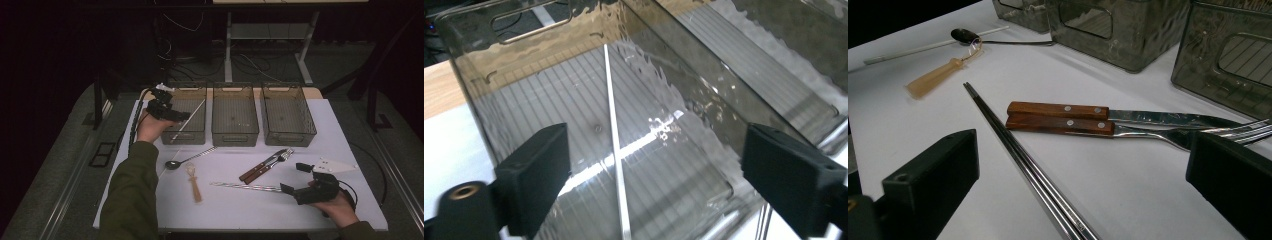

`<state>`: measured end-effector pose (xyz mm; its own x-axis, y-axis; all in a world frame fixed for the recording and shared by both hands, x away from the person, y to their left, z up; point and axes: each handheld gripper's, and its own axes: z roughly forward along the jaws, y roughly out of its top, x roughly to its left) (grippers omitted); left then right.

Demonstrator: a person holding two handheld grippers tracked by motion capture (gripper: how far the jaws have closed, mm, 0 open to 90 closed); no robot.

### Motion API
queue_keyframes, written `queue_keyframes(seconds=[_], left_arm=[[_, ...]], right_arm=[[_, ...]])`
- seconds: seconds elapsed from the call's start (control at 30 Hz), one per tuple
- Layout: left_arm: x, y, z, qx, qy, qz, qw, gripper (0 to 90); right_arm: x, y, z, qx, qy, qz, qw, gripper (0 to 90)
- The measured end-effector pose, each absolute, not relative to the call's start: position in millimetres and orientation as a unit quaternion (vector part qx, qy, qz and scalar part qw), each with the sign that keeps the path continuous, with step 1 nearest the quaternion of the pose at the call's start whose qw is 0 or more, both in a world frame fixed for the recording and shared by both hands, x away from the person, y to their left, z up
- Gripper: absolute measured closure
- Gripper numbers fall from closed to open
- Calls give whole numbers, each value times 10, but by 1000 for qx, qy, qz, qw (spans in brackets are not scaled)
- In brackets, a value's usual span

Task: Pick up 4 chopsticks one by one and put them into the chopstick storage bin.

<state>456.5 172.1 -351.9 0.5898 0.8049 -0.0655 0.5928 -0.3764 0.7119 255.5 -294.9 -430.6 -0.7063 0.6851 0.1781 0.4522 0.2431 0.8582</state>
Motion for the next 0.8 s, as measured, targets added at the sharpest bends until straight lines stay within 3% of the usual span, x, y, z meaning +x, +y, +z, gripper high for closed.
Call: queue_keyframes(seconds=[0.13, 0.8], left_arm=[[4423, 1779, -3533, 813, 428, 148, 367, 0], [3759, 1915, -3737, 806, 408, 149, 401, 0]], right_arm=[[2560, -2945, -4312, 362, 781, 495, 118, 8], [2786, -2956, -4331, 349, 797, 481, 109, 8]])
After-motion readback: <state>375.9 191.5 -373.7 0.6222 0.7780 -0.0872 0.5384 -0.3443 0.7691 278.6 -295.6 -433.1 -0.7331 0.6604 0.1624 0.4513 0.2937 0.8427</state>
